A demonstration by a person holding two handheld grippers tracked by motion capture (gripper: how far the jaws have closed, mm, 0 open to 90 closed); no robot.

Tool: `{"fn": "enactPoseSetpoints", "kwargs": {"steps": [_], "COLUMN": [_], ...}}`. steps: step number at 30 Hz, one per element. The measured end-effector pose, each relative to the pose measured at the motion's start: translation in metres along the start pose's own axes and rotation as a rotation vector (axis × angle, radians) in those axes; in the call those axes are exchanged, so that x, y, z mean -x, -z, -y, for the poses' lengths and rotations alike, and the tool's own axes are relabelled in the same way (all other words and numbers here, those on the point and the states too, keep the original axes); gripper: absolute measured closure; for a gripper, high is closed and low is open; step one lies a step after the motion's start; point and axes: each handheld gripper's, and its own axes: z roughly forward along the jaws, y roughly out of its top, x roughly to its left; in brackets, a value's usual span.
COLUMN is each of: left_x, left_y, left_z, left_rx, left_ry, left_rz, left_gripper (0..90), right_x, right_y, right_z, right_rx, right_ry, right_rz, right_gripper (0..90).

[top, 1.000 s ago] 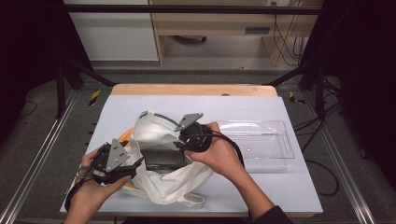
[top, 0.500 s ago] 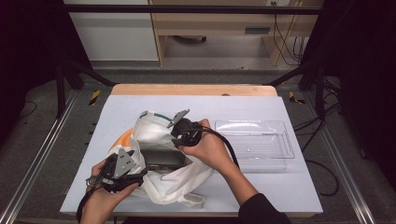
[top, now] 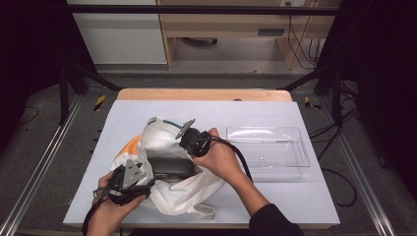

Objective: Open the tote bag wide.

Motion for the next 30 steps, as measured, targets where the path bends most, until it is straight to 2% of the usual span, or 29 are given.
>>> {"fn": "enactPoseSetpoints", "kwargs": {"steps": [4, 8, 11, 16, 21, 26, 28, 30], "left_x": [-0.002, -0.001, 0.0, 0.0, 0.0, 0.001, 0.004, 0.004], "left_y": [0.002, 0.006, 0.01, 0.014, 0.026, 0.043, 0.048, 0.052], "left_z": [0.004, 0.007, 0.009, 0.014, 0.017, 0.024, 0.027, 0.03], "left_rx": [0.005, 0.004, 0.015, 0.015, 0.052, 0.089, 0.087, 0.089], "left_ry": [-0.01, -0.005, 0.019, 0.026, 0.03, 0.03, 0.052, 0.048], "left_rz": [-0.004, 0.017, 0.042, 0.057, 0.059, 0.031, 0.051, 0.05], "left_gripper": [44.1, 55.3, 64.9, 74.9, 78.7, 80.5, 81.1, 81.3], "right_x": [0.0, -0.001, -0.002, -0.001, 0.002, 0.01, 0.014, 0.018], "right_y": [0.004, 0.009, 0.01, 0.012, 0.019, 0.029, 0.033, 0.036], "right_z": [0.0, 0.0, 0.0, 0.001, 0.001, -0.001, -0.003, -0.005], "right_rx": [0.018, 0.035, 0.045, 0.052, 0.07, 0.097, 0.106, 0.111], "right_ry": [-0.002, 0.005, 0.014, 0.027, 0.024, 0.02, 0.02, 0.021], "right_rz": [-0.012, -0.019, -0.022, -0.028, -0.021, -0.005, 0.006, 0.014], "right_gripper": [88.1, 88.1, 88.4, 88.9, 89.0, 89.1, 89.2, 89.2]}}
